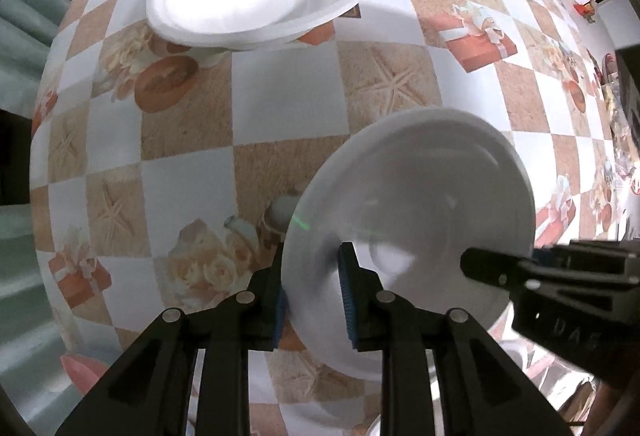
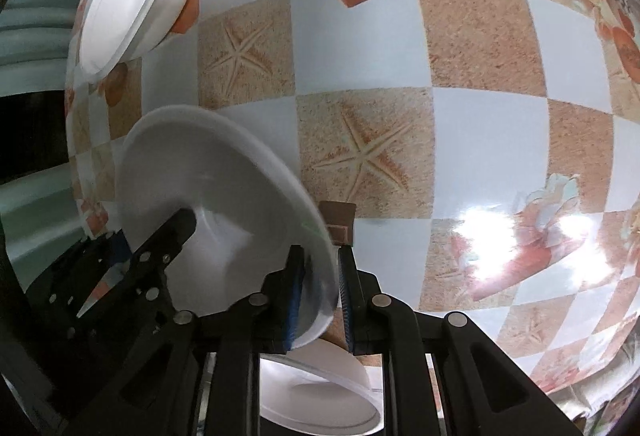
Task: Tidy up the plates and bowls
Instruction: 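Lift the white plate with both tools and carry it toward the stack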
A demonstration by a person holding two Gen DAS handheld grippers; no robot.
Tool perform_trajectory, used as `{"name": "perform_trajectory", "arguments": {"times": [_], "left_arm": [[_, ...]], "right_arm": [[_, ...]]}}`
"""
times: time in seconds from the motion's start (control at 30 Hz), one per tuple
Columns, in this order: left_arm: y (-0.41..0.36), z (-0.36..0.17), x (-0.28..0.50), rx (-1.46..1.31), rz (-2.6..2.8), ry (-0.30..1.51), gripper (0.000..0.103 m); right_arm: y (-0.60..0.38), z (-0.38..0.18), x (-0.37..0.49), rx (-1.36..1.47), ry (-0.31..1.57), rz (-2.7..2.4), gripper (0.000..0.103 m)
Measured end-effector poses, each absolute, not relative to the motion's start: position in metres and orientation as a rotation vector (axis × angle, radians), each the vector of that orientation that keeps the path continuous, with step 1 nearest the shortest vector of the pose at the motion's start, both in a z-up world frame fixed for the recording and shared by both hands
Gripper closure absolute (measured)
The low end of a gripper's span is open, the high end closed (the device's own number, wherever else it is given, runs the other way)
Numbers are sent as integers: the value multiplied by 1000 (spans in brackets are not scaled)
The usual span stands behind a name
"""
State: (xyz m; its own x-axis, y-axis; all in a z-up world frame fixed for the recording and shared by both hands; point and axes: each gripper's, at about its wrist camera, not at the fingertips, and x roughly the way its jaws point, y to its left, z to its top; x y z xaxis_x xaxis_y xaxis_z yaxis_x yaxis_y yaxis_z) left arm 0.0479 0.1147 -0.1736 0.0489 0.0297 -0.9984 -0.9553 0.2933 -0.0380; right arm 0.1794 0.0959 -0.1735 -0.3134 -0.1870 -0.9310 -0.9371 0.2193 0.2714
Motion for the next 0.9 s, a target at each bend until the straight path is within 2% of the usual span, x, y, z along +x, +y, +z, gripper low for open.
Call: {"name": "perform_trajectory", "arguments": {"times": [0.23,0.43,0.7,0.9], "left_arm": [[133,-145,49,-949,1004,1254,77],[118,-112,57,-897,1009,1225,77],[69,-82,56,-866,950,1222,77],[26,-92,65,-856,859,1279,77]], "right_arm": [[96,-154,177,-1065,1632,1206,86],[87,-123,188,-1036,1596,1231,86],[53,-95,205,-1014,1591,1205,86],[6,-94,208,-1039,1614,1154,85]]}}
